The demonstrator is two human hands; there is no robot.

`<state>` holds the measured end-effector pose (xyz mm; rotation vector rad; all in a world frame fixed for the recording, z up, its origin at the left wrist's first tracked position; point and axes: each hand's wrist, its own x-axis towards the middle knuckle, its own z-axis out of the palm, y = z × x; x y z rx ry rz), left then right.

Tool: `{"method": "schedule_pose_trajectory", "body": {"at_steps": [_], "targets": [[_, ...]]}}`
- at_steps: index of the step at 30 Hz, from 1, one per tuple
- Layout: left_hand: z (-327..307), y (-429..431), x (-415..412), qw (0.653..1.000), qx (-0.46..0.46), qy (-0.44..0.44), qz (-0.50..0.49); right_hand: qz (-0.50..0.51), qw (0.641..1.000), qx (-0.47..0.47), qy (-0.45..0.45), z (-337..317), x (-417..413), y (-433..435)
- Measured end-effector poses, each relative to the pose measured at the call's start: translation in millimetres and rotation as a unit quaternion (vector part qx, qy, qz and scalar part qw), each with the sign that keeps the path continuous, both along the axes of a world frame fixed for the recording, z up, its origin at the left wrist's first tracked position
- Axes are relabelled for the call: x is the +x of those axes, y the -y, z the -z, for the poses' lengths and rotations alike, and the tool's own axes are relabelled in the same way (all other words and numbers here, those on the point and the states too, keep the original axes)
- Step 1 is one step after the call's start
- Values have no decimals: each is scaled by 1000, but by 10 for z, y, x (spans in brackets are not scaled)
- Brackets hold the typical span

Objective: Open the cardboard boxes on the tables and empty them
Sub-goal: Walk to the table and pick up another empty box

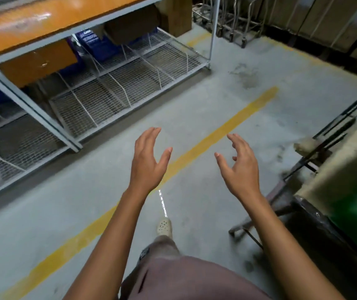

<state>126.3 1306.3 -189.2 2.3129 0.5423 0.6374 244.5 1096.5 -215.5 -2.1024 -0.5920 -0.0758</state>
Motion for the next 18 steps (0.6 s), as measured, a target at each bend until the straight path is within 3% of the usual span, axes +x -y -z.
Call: {"method": "schedule_pose_trajectory", "body": {"at_steps": [8,18], "targets": [[-192,-941,1670,993,10,-4,121,108,994,11,2,-192,1191,-827],[-143,-1122,4347,973,29,33,226,226,973,42,10,-49,3382,-917]]}}
